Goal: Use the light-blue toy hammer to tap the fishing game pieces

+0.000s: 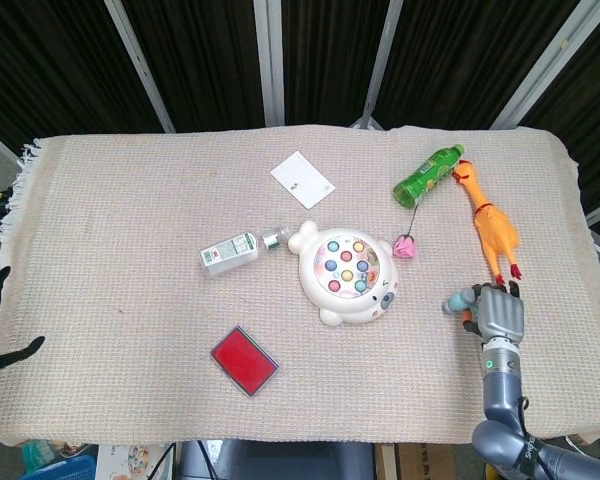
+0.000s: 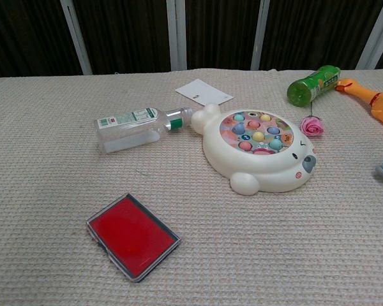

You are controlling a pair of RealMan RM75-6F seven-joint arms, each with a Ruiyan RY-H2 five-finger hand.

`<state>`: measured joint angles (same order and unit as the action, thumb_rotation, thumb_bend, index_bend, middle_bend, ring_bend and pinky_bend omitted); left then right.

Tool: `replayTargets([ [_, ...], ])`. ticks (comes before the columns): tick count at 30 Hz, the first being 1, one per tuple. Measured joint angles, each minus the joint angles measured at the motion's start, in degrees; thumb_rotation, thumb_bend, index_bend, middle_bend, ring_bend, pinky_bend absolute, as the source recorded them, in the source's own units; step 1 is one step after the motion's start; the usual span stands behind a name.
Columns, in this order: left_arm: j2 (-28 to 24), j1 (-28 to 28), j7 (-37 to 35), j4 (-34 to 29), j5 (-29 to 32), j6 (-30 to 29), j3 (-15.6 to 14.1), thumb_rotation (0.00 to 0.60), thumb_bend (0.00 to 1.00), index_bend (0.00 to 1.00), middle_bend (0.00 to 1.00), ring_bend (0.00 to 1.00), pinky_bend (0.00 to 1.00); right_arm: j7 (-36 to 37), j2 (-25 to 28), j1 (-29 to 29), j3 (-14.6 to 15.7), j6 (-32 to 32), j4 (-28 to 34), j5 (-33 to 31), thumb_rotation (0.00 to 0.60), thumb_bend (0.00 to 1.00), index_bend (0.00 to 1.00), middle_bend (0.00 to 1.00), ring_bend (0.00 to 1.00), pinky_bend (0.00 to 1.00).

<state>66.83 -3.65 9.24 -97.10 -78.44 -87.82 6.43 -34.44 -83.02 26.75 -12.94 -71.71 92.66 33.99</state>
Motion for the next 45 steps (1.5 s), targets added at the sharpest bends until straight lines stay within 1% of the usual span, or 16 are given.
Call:
replayTargets([
  [11,0.1,-0.1,0.3,0.0,0.1,0.1,0.0,0.6,0.01,0.01,0.0,0.0,0.0,-1.4,0.8,0.2,0.3,-0.2,1.0,-1.5,0.6,0.51,0.45,0.29,0.19,0.06],
  [20,0.2,-0.1,0.6,0.0,0.2,0.1,0.0,0.6,0.01,0.01,0.0,0.0,0.0,-1.7,1.3,0.2,0.3,-0.5,1.7,-1.7,0.6,0.51,0.41,0.28,0.17,0.05],
  [33,0.3,-0.2,0.9,-0.1,0.2,0.2,-0.1,0.6,0.01,0.01,0.0,0.0,0.0,-1.7,2.4,0.0,0.1,-1.8,3.4,-1.9,0.6,0.51,0.4,0.26,0.16,0.04],
  [35,0.3,-0.2,0.9,-0.1,0.2,0.1,0.0,0.6,0.01,0.01,0.0,0.0,0.0,-1.6,2.9,-0.2,-0.1,-2.4,4.3,-1.8,0.6,0.51,0.38,0.23,0.13,0.03],
  [39,0.5,-0.2,1.1,0.1,0.5,0.0,0.2,0.6,0.01,0.01,0.0,0.0,0.0,-1.1,4.7,-0.6,-0.9,-3.9,6.6,-1.4,0.6,0.51,0.31,0.13,0.02,0.0],
  [42,0.6,-0.3,1.4,0.2,0.6,0.0,0.2,0.6,0.01,0.01,0.0,0.0,0.0,0.0,7.4,-1.2,-2.2,-5.8,10.1,-0.3,0.6,0.51,0.27,0.08,0.0,0.0],
  [45,0.7,-0.3,1.7,0.2,0.5,0.1,0.1,0.6,0.01,0.01,0.0,0.0,0.0,0.7,10.4,-1.9,-3.1,-7.4,13.5,0.9,0.6,0.46,0.22,0.06,0.0,0.0],
])
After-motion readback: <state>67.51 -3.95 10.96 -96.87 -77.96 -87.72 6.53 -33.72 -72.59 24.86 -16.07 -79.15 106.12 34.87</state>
